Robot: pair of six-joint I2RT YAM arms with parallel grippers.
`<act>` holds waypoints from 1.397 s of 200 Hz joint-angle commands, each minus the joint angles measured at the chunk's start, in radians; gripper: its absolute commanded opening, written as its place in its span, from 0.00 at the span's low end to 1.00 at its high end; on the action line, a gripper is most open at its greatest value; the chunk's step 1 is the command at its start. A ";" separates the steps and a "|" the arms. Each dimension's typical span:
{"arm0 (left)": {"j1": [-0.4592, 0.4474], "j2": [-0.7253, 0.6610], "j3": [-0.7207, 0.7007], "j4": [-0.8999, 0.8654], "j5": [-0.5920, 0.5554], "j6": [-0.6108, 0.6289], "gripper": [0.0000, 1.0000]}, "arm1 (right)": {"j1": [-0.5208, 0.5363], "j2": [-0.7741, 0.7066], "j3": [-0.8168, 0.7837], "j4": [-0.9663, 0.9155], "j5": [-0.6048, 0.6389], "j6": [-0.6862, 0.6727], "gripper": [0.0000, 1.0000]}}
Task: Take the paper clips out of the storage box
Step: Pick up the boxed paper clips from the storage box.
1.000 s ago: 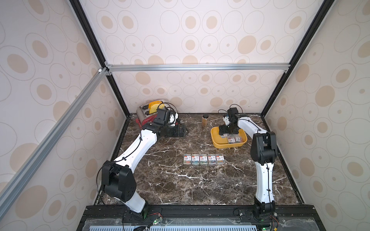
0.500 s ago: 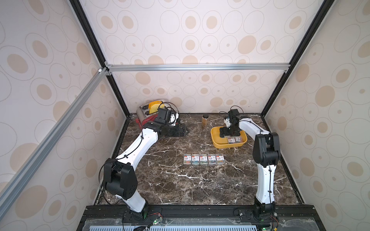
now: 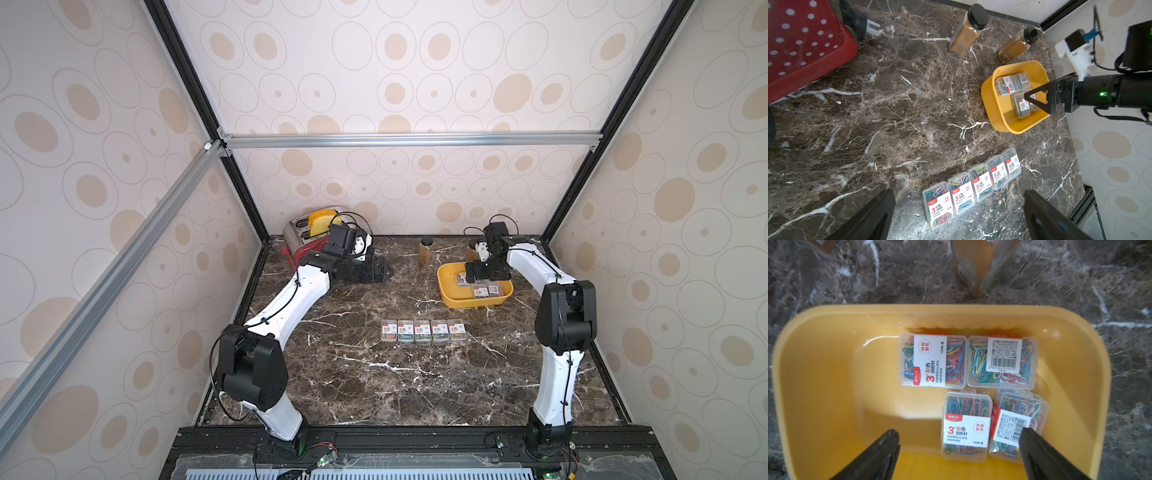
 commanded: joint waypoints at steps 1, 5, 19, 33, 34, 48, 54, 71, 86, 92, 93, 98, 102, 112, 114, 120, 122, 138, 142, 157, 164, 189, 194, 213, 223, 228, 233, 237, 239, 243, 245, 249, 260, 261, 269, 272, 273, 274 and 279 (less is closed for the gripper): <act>0.006 0.007 0.037 0.012 0.010 -0.011 0.99 | 0.001 0.045 -0.025 -0.024 -0.030 0.018 0.95; 0.005 0.007 0.036 0.013 0.010 -0.012 0.99 | 0.000 0.050 -0.026 -0.025 -0.035 0.018 0.94; 0.006 0.005 0.035 0.011 0.008 -0.010 0.99 | 0.001 0.066 -0.028 -0.028 -0.044 0.025 0.92; 0.006 0.005 0.033 0.010 0.007 -0.010 0.99 | 0.001 0.075 -0.037 -0.029 -0.036 0.030 0.89; 0.006 0.006 0.033 0.011 0.007 -0.010 0.99 | 0.001 0.076 -0.038 -0.029 -0.035 0.030 0.89; 0.006 0.007 0.034 0.011 0.010 -0.012 0.99 | 0.001 0.085 -0.044 -0.028 -0.025 0.034 0.85; 0.005 0.009 0.034 0.012 0.009 -0.012 0.99 | 0.000 0.090 -0.042 -0.032 -0.018 0.038 0.83; 0.006 0.013 0.037 0.012 0.011 -0.013 0.99 | 0.001 0.104 -0.045 -0.037 -0.006 0.039 0.80; 0.006 0.017 0.041 0.013 0.015 -0.013 0.99 | 0.001 0.116 -0.041 -0.043 0.000 0.040 0.76; 0.005 0.020 0.043 0.013 0.017 -0.013 0.99 | 0.000 0.120 -0.039 -0.047 0.002 0.042 0.75; 0.006 0.021 0.043 0.012 0.017 -0.013 0.99 | 0.001 0.121 -0.040 -0.046 0.002 0.042 0.75; 0.005 0.021 0.045 0.012 0.017 -0.012 0.99 | 0.001 0.124 -0.040 -0.047 0.001 0.044 0.74; 0.006 0.022 0.045 0.013 0.017 -0.012 0.99 | 0.001 0.124 -0.042 -0.047 0.000 0.046 0.74; 0.005 0.023 0.045 0.015 0.018 -0.012 0.99 | 0.001 0.123 -0.045 -0.041 -0.001 0.047 0.70; 0.005 0.022 0.045 0.015 0.018 -0.012 0.99 | 0.001 0.122 -0.044 -0.040 -0.002 0.048 0.69; 0.006 0.022 0.046 0.014 0.018 -0.011 0.99 | 0.001 0.119 -0.040 -0.038 -0.005 0.049 0.65; 0.006 0.022 0.046 0.014 0.018 -0.010 0.99 | 0.001 0.119 -0.039 -0.038 -0.004 0.048 0.63; 0.006 0.021 0.046 0.011 0.018 -0.007 0.99 | 0.001 0.111 -0.019 -0.046 -0.005 0.050 0.55; 0.005 0.020 0.046 0.010 0.018 -0.006 0.99 | 0.000 0.107 -0.013 -0.048 -0.005 0.049 0.53; 0.005 0.018 0.045 0.011 0.018 0.000 0.99 | 0.001 0.080 0.013 -0.054 -0.012 0.054 0.48; 0.005 0.017 0.044 0.010 0.019 0.003 0.99 | 0.001 0.064 0.029 -0.056 -0.019 0.061 0.46; 0.005 0.005 0.035 0.023 0.025 0.010 0.99 | 0.001 0.009 0.100 -0.091 -0.040 0.098 0.37; 0.005 0.002 0.032 0.027 0.027 0.012 0.99 | 0.001 0.002 0.115 -0.101 -0.045 0.106 0.36; 0.006 -0.013 0.020 0.044 0.037 0.021 0.99 | 0.004 -0.026 0.158 -0.132 -0.078 0.136 0.36; 0.006 -0.025 0.009 0.059 0.042 0.025 0.98 | 0.006 -0.041 0.167 -0.138 -0.105 0.150 0.36; 0.006 -0.031 0.001 0.066 0.043 0.027 0.97 | 0.008 -0.051 0.167 -0.139 -0.117 0.157 0.36; 0.005 -0.039 -0.007 0.077 0.046 0.029 0.96 | 0.011 -0.058 0.167 -0.140 -0.124 0.163 0.36; 0.003 -0.045 -0.015 0.083 0.049 0.030 0.96 | 0.014 -0.064 0.168 -0.140 -0.128 0.166 0.37; 0.004 -0.047 -0.017 0.089 0.052 0.031 0.96 | 0.015 -0.068 0.167 -0.141 -0.130 0.169 0.37; 0.005 -0.054 -0.026 0.098 0.055 0.032 0.95 | 0.017 -0.074 0.168 -0.142 -0.137 0.173 0.37; 0.004 -0.058 -0.029 0.103 0.056 0.032 0.95 | 0.019 -0.076 0.167 -0.142 -0.140 0.174 0.37; 0.002 -0.064 -0.037 0.112 0.060 0.033 0.95 | 0.021 -0.081 0.168 -0.145 -0.148 0.177 0.37; -0.004 -0.079 -0.059 0.137 0.065 0.037 0.94 | 0.021 -0.096 0.170 -0.151 -0.154 0.185 0.37; -0.005 -0.081 -0.060 0.139 0.065 0.037 0.94 | 0.021 -0.098 0.169 -0.150 -0.154 0.186 0.37; -0.013 -0.091 -0.072 0.150 0.065 0.041 0.93 | 0.050 -0.111 0.169 -0.153 -0.157 0.191 0.37; -0.016 -0.095 -0.077 0.155 0.065 0.043 0.93 | 0.052 -0.115 0.168 -0.152 -0.162 0.194 0.37; -0.017 -0.097 -0.079 0.157 0.064 0.043 0.93 | 0.053 -0.117 0.167 -0.153 -0.164 0.195 0.37; -0.019 -0.098 -0.079 0.158 0.064 0.044 0.93 | 0.053 -0.118 0.167 -0.153 -0.164 0.196 0.37; -0.027 -0.103 -0.087 0.165 0.063 0.046 0.93 | 0.057 -0.124 0.167 -0.152 -0.174 0.201 0.37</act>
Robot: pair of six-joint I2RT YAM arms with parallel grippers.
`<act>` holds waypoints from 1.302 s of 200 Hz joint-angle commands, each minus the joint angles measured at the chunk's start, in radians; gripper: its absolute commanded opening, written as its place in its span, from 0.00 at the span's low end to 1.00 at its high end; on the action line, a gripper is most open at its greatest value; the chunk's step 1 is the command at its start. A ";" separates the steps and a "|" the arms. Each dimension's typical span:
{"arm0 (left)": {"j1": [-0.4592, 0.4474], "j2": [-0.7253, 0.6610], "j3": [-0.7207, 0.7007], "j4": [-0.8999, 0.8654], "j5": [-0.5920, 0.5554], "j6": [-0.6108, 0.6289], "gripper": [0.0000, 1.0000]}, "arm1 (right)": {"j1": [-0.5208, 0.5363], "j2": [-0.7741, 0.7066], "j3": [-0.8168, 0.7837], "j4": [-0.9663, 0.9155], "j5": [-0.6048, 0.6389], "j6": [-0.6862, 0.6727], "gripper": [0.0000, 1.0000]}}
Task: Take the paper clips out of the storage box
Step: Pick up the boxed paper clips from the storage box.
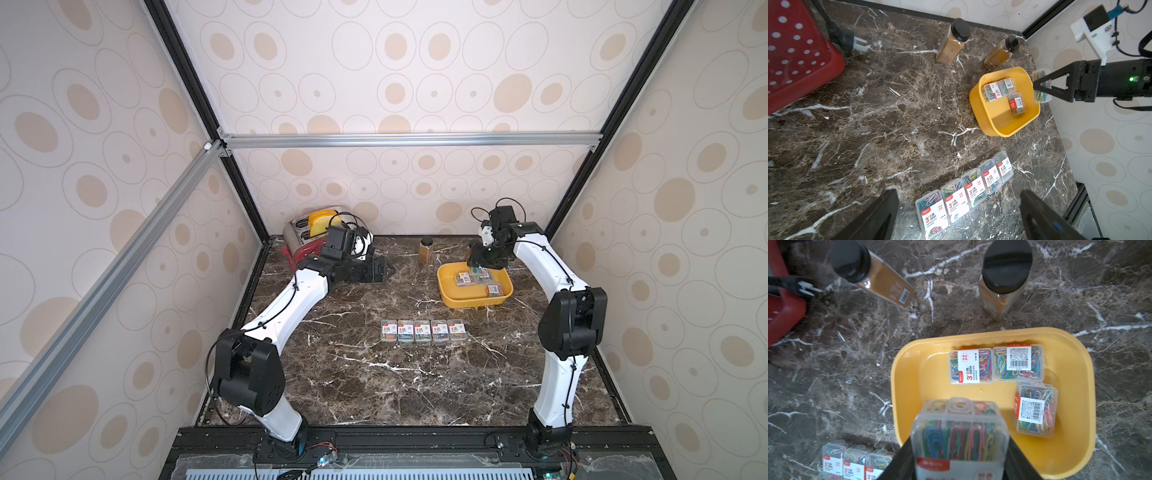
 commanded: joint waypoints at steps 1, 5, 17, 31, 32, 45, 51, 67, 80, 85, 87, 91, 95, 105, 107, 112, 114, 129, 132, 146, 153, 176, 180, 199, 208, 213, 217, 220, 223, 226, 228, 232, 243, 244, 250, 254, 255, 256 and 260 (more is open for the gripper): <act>-0.023 -0.055 -0.025 0.068 0.016 0.033 0.93 | 0.036 -0.039 0.009 -0.042 -0.052 0.041 0.37; -0.029 -0.059 -0.030 0.073 0.014 0.034 0.93 | 0.040 -0.045 0.008 -0.042 -0.056 0.046 0.37; -0.059 -0.071 -0.041 0.090 0.004 0.043 0.93 | 0.050 -0.062 0.001 -0.039 -0.065 0.056 0.37; -0.092 -0.078 -0.052 0.101 -0.012 0.047 0.93 | 0.065 -0.080 0.000 -0.039 -0.070 0.062 0.37; -0.095 -0.078 -0.053 0.102 -0.012 0.047 0.93 | 0.066 -0.081 -0.001 -0.040 -0.070 0.063 0.37; -0.113 -0.082 -0.069 0.123 -0.014 0.035 0.93 | 0.080 -0.097 -0.005 -0.041 -0.070 0.068 0.37; -0.117 -0.084 -0.077 0.133 -0.013 0.027 0.93 | 0.083 -0.104 -0.008 -0.041 -0.074 0.071 0.37; -0.133 -0.088 -0.091 0.147 -0.016 0.019 0.93 | 0.095 -0.126 -0.024 -0.038 -0.085 0.084 0.37; -0.150 -0.091 -0.098 0.157 -0.021 0.020 0.93 | 0.102 -0.148 -0.048 -0.019 -0.098 0.099 0.37; -0.159 -0.090 -0.099 0.161 -0.023 0.021 0.93 | 0.106 -0.153 -0.055 -0.014 -0.104 0.108 0.37; -0.162 -0.090 -0.100 0.164 -0.024 0.023 0.93 | 0.109 -0.158 -0.059 -0.012 -0.107 0.111 0.37; -0.170 -0.091 -0.104 0.170 -0.026 0.025 0.93 | 0.111 -0.162 -0.066 -0.006 -0.120 0.118 0.37; -0.178 -0.092 -0.109 0.180 -0.030 0.025 0.93 | 0.114 -0.168 -0.073 0.003 -0.133 0.128 0.37; -0.197 -0.095 -0.123 0.205 -0.040 0.023 0.93 | 0.123 -0.179 -0.090 0.024 -0.159 0.149 0.37; -0.201 -0.096 -0.127 0.210 -0.040 0.022 0.93 | 0.125 -0.180 -0.094 0.026 -0.162 0.153 0.37; -0.210 -0.099 -0.134 0.223 -0.046 0.020 0.93 | 0.132 -0.185 -0.098 0.033 -0.172 0.162 0.36; -0.214 -0.101 -0.136 0.227 -0.049 0.019 0.93 | 0.135 -0.186 -0.100 0.036 -0.176 0.165 0.36; -0.242 -0.112 -0.160 0.262 -0.074 0.019 0.94 | 0.158 -0.197 -0.111 0.053 -0.198 0.189 0.36; -0.246 -0.112 -0.164 0.269 -0.077 0.019 0.94 | 0.163 -0.199 -0.114 0.057 -0.203 0.194 0.36; -0.264 -0.118 -0.183 0.295 -0.095 0.019 0.94 | 0.183 -0.204 -0.124 0.076 -0.230 0.221 0.36; -0.273 -0.121 -0.191 0.306 -0.103 0.021 0.94 | 0.194 -0.207 -0.126 0.083 -0.241 0.232 0.36; -0.295 -0.145 -0.228 0.359 -0.132 0.028 0.94 | 0.234 -0.216 -0.132 0.092 -0.244 0.251 0.36; -0.299 -0.150 -0.235 0.369 -0.136 0.026 0.94 | 0.237 -0.216 -0.133 0.095 -0.246 0.254 0.36; -0.305 -0.166 -0.261 0.401 -0.149 0.025 0.93 | 0.254 -0.221 -0.141 0.105 -0.269 0.271 0.36; -0.308 -0.169 -0.272 0.410 -0.155 0.025 0.93 | 0.264 -0.224 -0.146 0.110 -0.272 0.275 0.36; -0.309 -0.170 -0.277 0.417 -0.158 0.024 0.93 | 0.270 -0.225 -0.144 0.110 -0.271 0.277 0.36; -0.309 -0.172 -0.281 0.423 -0.159 0.023 0.93 | 0.277 -0.225 -0.145 0.110 -0.273 0.279 0.36; -0.310 -0.173 -0.284 0.428 -0.161 0.022 0.93 | 0.280 -0.227 -0.144 0.110 -0.274 0.281 0.36; -0.311 -0.174 -0.287 0.433 -0.161 0.021 0.93 | 0.283 -0.228 -0.145 0.110 -0.275 0.283 0.36; -0.311 -0.175 -0.291 0.439 -0.161 0.021 0.93 | 0.286 -0.227 -0.147 0.110 -0.276 0.285 0.36; -0.311 -0.175 -0.293 0.443 -0.161 0.020 0.93 | 0.289 -0.229 -0.148 0.113 -0.276 0.285 0.36; -0.311 -0.177 -0.297 0.450 -0.160 0.018 0.93 | 0.293 -0.230 -0.151 0.118 -0.278 0.288 0.36; -0.313 -0.180 -0.303 0.463 -0.159 0.018 0.93 | 0.301 -0.230 -0.155 0.125 -0.284 0.296 0.36; -0.313 -0.180 -0.303 0.465 -0.159 0.018 0.93 | 0.301 -0.230 -0.154 0.125 -0.285 0.296 0.36; -0.312 -0.180 -0.305 0.471 -0.158 0.016 0.93 | 0.305 -0.228 -0.153 0.128 -0.293 0.302 0.36; -0.312 -0.180 -0.308 0.474 -0.156 0.016 0.93 | 0.308 -0.228 -0.153 0.131 -0.298 0.306 0.36; -0.313 -0.180 -0.308 0.476 -0.156 0.016 0.93 | 0.308 -0.228 -0.153 0.132 -0.299 0.306 0.36; -0.313 -0.180 -0.308 0.476 -0.156 0.015 0.92 | 0.309 -0.228 -0.153 0.132 -0.300 0.307 0.36; -0.313 -0.179 -0.309 0.477 -0.155 0.017 0.92 | 0.312 -0.227 -0.154 0.136 -0.303 0.309 0.36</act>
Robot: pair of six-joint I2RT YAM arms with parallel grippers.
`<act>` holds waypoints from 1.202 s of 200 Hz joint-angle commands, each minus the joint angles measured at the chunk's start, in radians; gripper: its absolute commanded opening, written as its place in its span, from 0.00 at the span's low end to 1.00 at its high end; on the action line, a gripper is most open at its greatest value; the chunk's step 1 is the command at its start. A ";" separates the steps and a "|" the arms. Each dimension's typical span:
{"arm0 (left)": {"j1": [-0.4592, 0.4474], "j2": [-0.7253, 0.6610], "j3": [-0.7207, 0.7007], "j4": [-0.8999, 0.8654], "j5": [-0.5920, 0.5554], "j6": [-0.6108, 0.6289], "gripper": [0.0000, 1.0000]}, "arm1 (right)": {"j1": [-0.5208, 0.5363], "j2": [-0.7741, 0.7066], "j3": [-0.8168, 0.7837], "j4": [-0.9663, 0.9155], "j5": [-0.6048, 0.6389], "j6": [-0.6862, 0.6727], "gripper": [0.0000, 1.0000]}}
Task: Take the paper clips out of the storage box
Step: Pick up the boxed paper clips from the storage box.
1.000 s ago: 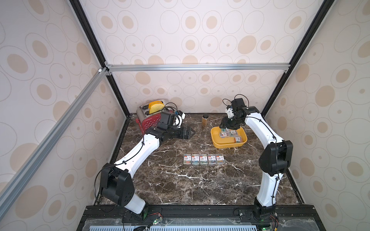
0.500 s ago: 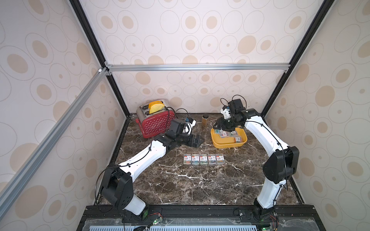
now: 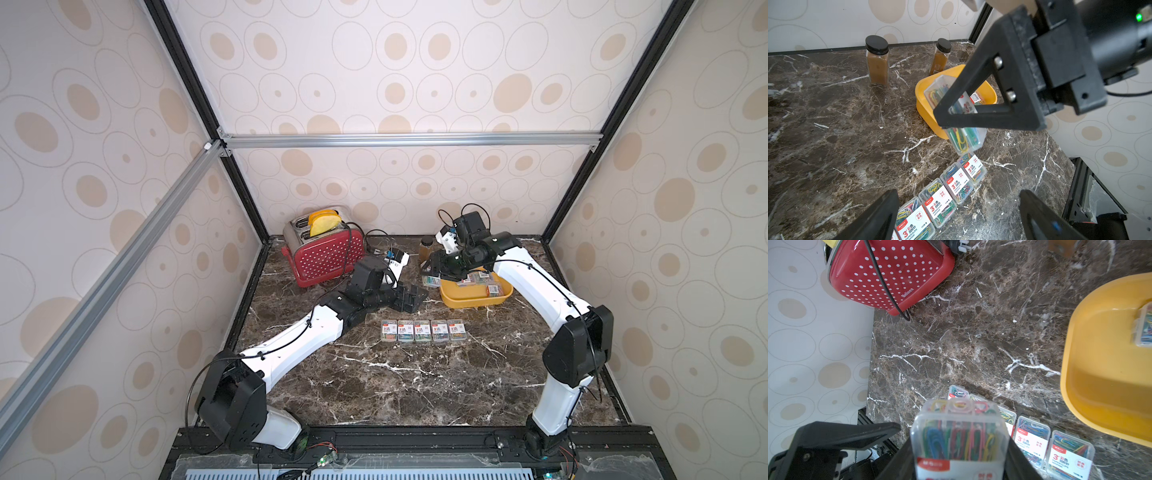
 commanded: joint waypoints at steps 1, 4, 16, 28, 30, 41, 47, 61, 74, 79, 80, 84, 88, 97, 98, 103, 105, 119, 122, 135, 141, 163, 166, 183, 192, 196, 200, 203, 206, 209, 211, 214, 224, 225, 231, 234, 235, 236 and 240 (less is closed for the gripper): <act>-0.009 -0.023 -0.004 0.060 -0.008 0.003 0.92 | 0.021 -0.038 -0.010 0.032 -0.035 0.029 0.36; -0.010 -0.023 -0.005 0.061 -0.006 0.006 0.92 | 0.023 -0.037 -0.009 0.031 -0.036 0.030 0.36; -0.010 -0.021 -0.007 0.062 -0.009 0.008 0.92 | 0.030 -0.037 0.000 0.029 -0.039 0.033 0.36; -0.010 -0.021 -0.009 0.063 -0.015 0.009 0.92 | 0.033 -0.040 0.002 0.033 -0.051 0.037 0.36; -0.010 -0.021 -0.010 0.064 -0.015 0.009 0.92 | 0.034 -0.040 0.003 0.033 -0.053 0.038 0.36; -0.010 -0.021 -0.013 0.068 -0.017 0.010 0.92 | 0.041 -0.040 0.002 0.034 -0.063 0.043 0.36; -0.010 -0.022 -0.016 0.074 -0.011 0.015 0.92 | 0.044 -0.042 0.002 0.030 -0.061 0.043 0.33; -0.010 -0.029 -0.025 0.080 -0.020 0.018 0.91 | 0.048 -0.048 -0.006 0.032 -0.064 0.046 0.33; -0.010 -0.033 -0.028 0.077 -0.025 0.027 0.90 | 0.048 -0.053 -0.012 0.032 -0.071 0.046 0.33; -0.010 -0.034 -0.029 0.075 -0.028 0.030 0.90 | 0.048 -0.055 -0.014 0.031 -0.076 0.047 0.34; -0.010 -0.033 -0.029 0.075 -0.028 0.031 0.90 | 0.048 -0.056 -0.014 0.031 -0.077 0.046 0.34; -0.010 -0.033 -0.029 0.074 -0.029 0.033 0.90 | 0.048 -0.058 -0.015 0.034 -0.082 0.048 0.33; -0.010 -0.033 -0.029 0.071 -0.029 0.034 0.90 | 0.048 -0.062 -0.019 0.036 -0.084 0.051 0.34; -0.010 -0.031 -0.029 0.065 -0.032 0.034 0.89 | 0.047 -0.071 -0.027 0.048 -0.090 0.056 0.34; -0.010 -0.030 -0.029 0.065 -0.032 0.034 0.89 | 0.047 -0.071 -0.027 0.049 -0.092 0.058 0.34; -0.011 -0.030 -0.028 0.060 -0.034 0.036 0.89 | 0.050 -0.074 -0.028 0.052 -0.098 0.060 0.34; -0.011 -0.030 -0.027 0.059 -0.036 0.036 0.89 | 0.049 -0.074 -0.029 0.053 -0.102 0.060 0.34; -0.009 -0.032 -0.027 0.052 -0.049 0.034 0.89 | 0.059 -0.074 -0.028 0.046 -0.118 0.060 0.34; -0.010 -0.034 -0.027 0.053 -0.050 0.034 0.89 | 0.062 -0.074 -0.029 0.045 -0.118 0.059 0.34; -0.010 -0.041 -0.027 0.055 -0.055 0.043 0.89 | 0.074 -0.077 -0.039 0.051 -0.125 0.061 0.34; -0.010 -0.042 -0.028 0.054 -0.055 0.050 0.90 | 0.077 -0.079 -0.041 0.053 -0.124 0.063 0.34; -0.009 -0.042 -0.019 0.031 -0.073 0.053 0.90 | 0.084 -0.086 -0.042 0.050 -0.127 0.060 0.34; -0.009 -0.042 -0.019 0.031 -0.071 0.056 0.89 | 0.087 -0.087 -0.043 0.049 -0.127 0.060 0.34; -0.009 -0.045 -0.022 0.031 -0.077 0.054 0.89 | 0.090 -0.095 -0.048 0.048 -0.121 0.056 0.34; -0.010 -0.048 -0.019 0.026 -0.081 0.057 0.88 | 0.090 -0.098 -0.052 0.048 -0.123 0.056 0.34; -0.010 -0.049 -0.020 0.023 -0.084 0.058 0.87 | 0.092 -0.098 -0.052 0.048 -0.125 0.055 0.34; -0.009 -0.052 -0.021 0.020 -0.089 0.056 0.85 | 0.093 -0.100 -0.054 0.048 -0.127 0.055 0.34; -0.009 -0.052 -0.020 0.018 -0.093 0.055 0.83 | 0.093 -0.100 -0.054 0.048 -0.130 0.055 0.34; -0.005 -0.052 -0.020 0.014 -0.096 0.055 0.81 | 0.093 -0.100 -0.055 0.047 -0.132 0.055 0.34; -0.006 -0.053 -0.019 0.011 -0.100 0.053 0.79 | 0.094 -0.100 -0.055 0.047 -0.134 0.054 0.34; -0.005 -0.053 -0.018 0.009 -0.102 0.052 0.77 | 0.095 -0.100 -0.056 0.047 -0.134 0.053 0.34; -0.003 -0.053 -0.018 0.006 -0.106 0.051 0.75 | 0.096 -0.101 -0.057 0.047 -0.135 0.053 0.34; 0.002 -0.054 -0.015 -0.001 -0.112 0.045 0.69 | 0.099 -0.098 -0.057 0.043 -0.143 0.048 0.34; 0.003 -0.054 -0.016 -0.001 -0.111 0.044 0.69 | 0.098 -0.097 -0.057 0.043 -0.143 0.047 0.34; 0.007 -0.053 -0.014 -0.002 -0.113 0.040 0.67 | 0.099 -0.096 -0.055 0.041 -0.149 0.045 0.34; 0.009 -0.053 -0.012 -0.004 -0.114 0.038 0.66 | 0.100 -0.096 -0.053 0.040 -0.151 0.044 0.34; 0.009 -0.053 -0.012 -0.004 -0.114 0.037 0.66 | 0.100 -0.095 -0.053 0.040 -0.152 0.043 0.34; 0.009 -0.053 -0.011 -0.005 -0.115 0.036 0.66 | 0.100 -0.094 -0.053 0.039 -0.152 0.043 0.34; 0.009 -0.052 -0.008 -0.008 -0.114 0.034 0.66 | 0.101 -0.094 -0.054 0.039 -0.155 0.041 0.34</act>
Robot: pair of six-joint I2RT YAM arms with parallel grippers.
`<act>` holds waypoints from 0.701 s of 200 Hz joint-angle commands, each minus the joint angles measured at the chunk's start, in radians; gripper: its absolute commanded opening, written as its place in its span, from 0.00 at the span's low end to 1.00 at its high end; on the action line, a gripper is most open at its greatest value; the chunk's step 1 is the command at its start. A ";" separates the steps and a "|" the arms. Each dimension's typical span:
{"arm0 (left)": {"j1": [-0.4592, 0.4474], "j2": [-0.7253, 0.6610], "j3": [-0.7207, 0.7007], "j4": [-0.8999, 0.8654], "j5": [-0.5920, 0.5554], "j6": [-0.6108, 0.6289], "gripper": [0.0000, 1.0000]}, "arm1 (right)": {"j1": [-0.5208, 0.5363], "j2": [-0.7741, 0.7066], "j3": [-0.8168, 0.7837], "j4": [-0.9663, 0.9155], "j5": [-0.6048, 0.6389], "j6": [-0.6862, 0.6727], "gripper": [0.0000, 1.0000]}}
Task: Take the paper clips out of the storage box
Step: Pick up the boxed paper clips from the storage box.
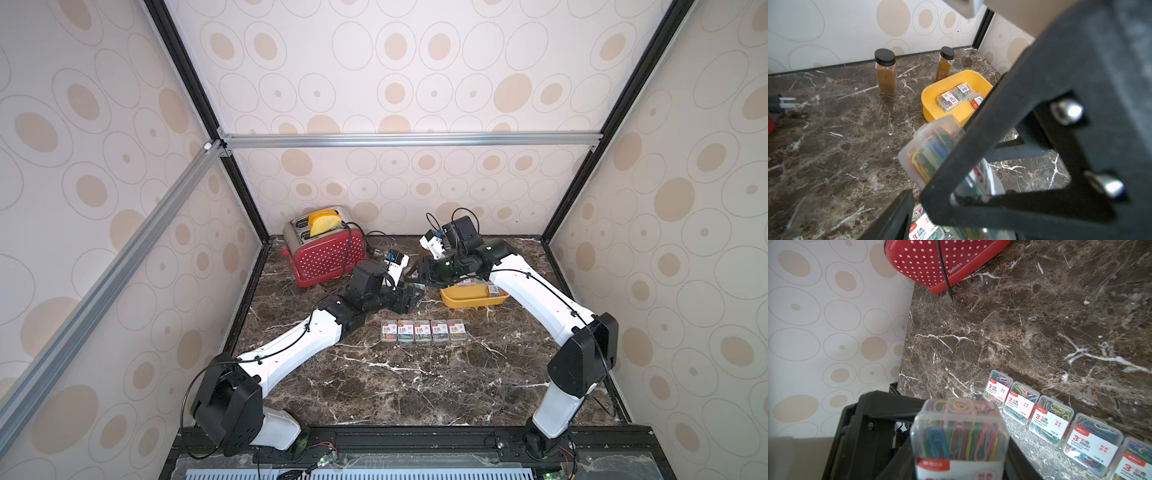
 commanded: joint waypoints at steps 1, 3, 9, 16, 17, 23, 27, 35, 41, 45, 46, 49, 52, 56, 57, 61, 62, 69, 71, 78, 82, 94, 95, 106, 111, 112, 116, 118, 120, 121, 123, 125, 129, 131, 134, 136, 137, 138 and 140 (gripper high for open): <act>0.014 -0.021 0.023 -0.030 -0.047 -0.004 0.66 | 0.010 -0.032 -0.008 -0.013 -0.034 -0.011 0.34; 0.016 -0.020 0.025 -0.033 -0.048 -0.005 0.66 | 0.011 -0.029 -0.008 -0.013 -0.036 -0.011 0.34; 0.019 -0.018 0.032 -0.042 -0.049 -0.009 0.65 | 0.013 -0.029 -0.007 -0.013 -0.040 -0.014 0.34; 0.024 -0.014 0.040 -0.050 -0.048 -0.015 0.65 | 0.016 -0.026 -0.003 -0.015 -0.044 -0.017 0.34; 0.025 -0.014 0.040 -0.051 -0.048 -0.017 0.65 | 0.015 -0.026 -0.004 -0.016 -0.045 -0.018 0.34; 0.032 -0.011 0.046 -0.057 -0.042 -0.024 0.65 | 0.016 -0.025 -0.001 -0.019 -0.048 -0.022 0.34; 0.036 -0.010 0.049 -0.059 -0.038 -0.029 0.65 | 0.017 -0.023 -0.001 -0.020 -0.052 -0.024 0.34; 0.046 -0.006 0.054 -0.065 -0.027 -0.044 0.65 | 0.017 -0.022 0.001 -0.022 -0.059 -0.030 0.34; 0.056 -0.003 0.057 -0.067 -0.020 -0.056 0.63 | 0.017 -0.020 0.002 -0.022 -0.062 -0.033 0.34; 0.061 -0.001 0.059 -0.067 -0.015 -0.064 0.63 | 0.017 -0.020 0.000 -0.023 -0.064 -0.033 0.34; 0.062 0.000 0.059 -0.067 -0.014 -0.066 0.63 | 0.018 -0.020 0.001 -0.022 -0.064 -0.034 0.34; 0.066 0.001 0.059 -0.067 -0.008 -0.071 0.62 | 0.017 -0.021 0.000 -0.022 -0.066 -0.034 0.34; 0.070 0.002 0.059 -0.067 -0.005 -0.077 0.62 | 0.018 -0.021 0.001 -0.022 -0.065 -0.035 0.34; 0.077 0.003 0.059 -0.066 0.001 -0.084 0.62 | 0.018 -0.021 0.000 -0.024 -0.067 -0.037 0.34; 0.078 0.002 0.059 -0.064 0.003 -0.086 0.62 | 0.017 -0.020 0.001 -0.024 -0.066 -0.037 0.34; 0.081 0.002 0.059 -0.062 0.007 -0.091 0.62 | 0.019 -0.021 0.001 -0.024 -0.068 -0.039 0.34; 0.082 0.002 0.058 -0.061 0.007 -0.093 0.62 | 0.019 -0.022 0.001 -0.024 -0.068 -0.039 0.34; 0.087 -0.001 0.055 -0.053 0.010 -0.098 0.63 | 0.017 -0.022 0.001 -0.022 -0.067 -0.040 0.34; 0.087 -0.003 0.053 -0.050 0.011 -0.099 0.64 | 0.018 -0.022 0.001 -0.022 -0.067 -0.041 0.34; 0.087 -0.011 0.047 -0.038 0.010 -0.103 0.71 | 0.018 -0.021 0.002 -0.023 -0.069 -0.041 0.34; 0.087 -0.014 0.043 -0.030 0.005 -0.106 0.78 | 0.019 -0.021 0.004 -0.024 -0.068 -0.043 0.34; 0.088 -0.022 0.043 -0.029 -0.004 -0.122 0.85 | 0.018 -0.020 0.004 -0.021 -0.068 -0.043 0.33; 0.090 -0.021 0.044 -0.029 -0.004 -0.124 0.85 | 0.019 -0.020 0.004 -0.021 -0.068 -0.043 0.33; 0.093 -0.023 0.046 -0.023 0.004 -0.140 0.85 | 0.018 -0.020 0.004 -0.020 -0.068 -0.044 0.33; 0.093 -0.021 0.047 -0.021 0.007 -0.150 0.85 | 0.019 -0.019 0.005 -0.021 -0.069 -0.045 0.33; 0.093 -0.021 0.047 -0.021 0.008 -0.152 0.85 | 0.019 -0.019 0.005 -0.021 -0.068 -0.045 0.33; 0.094 -0.020 0.049 -0.018 0.013 -0.158 0.85 | 0.019 -0.019 0.007 -0.021 -0.069 -0.045 0.33; 0.095 -0.020 0.048 -0.017 0.013 -0.162 0.85 | 0.019 -0.019 0.007 -0.021 -0.070 -0.045 0.33; 0.094 -0.020 0.048 -0.015 0.014 -0.165 0.85 | 0.020 -0.019 0.007 -0.021 -0.069 -0.046 0.33; 0.096 -0.019 0.048 -0.014 0.016 -0.169 0.84 | 0.020 -0.019 0.006 -0.021 -0.068 -0.046 0.33; 0.097 -0.018 0.049 -0.011 0.017 -0.175 0.84 | 0.019 -0.019 0.007 -0.021 -0.069 -0.047 0.33; 0.097 -0.018 0.047 -0.007 0.019 -0.180 0.83 | 0.019 -0.018 0.007 -0.021 -0.069 -0.046 0.32; 0.096 -0.019 0.046 -0.002 0.021 -0.189 0.82 | 0.021 -0.018 0.007 -0.020 -0.071 -0.047 0.32; 0.097 -0.018 0.045 0.002 0.021 -0.194 0.81 | 0.021 -0.018 0.007 -0.019 -0.071 -0.047 0.32; 0.097 -0.017 0.044 0.006 0.022 -0.199 0.79 | 0.021 -0.017 0.008 -0.020 -0.071 -0.047 0.32; 0.098 -0.016 0.044 0.006 0.021 -0.202 0.77 | 0.021 -0.017 0.009 -0.020 -0.070 -0.048 0.32; 0.099 -0.015 0.044 0.007 0.021 -0.204 0.77 | 0.021 -0.017 0.009 -0.020 -0.071 -0.048 0.32; 0.099 -0.014 0.044 0.007 0.021 -0.205 0.76 | 0.021 -0.018 0.009 -0.019 -0.070 -0.048 0.32; 0.100 -0.014 0.044 0.007 0.022 -0.207 0.74 | 0.021 -0.018 0.009 -0.019 -0.071 -0.048 0.32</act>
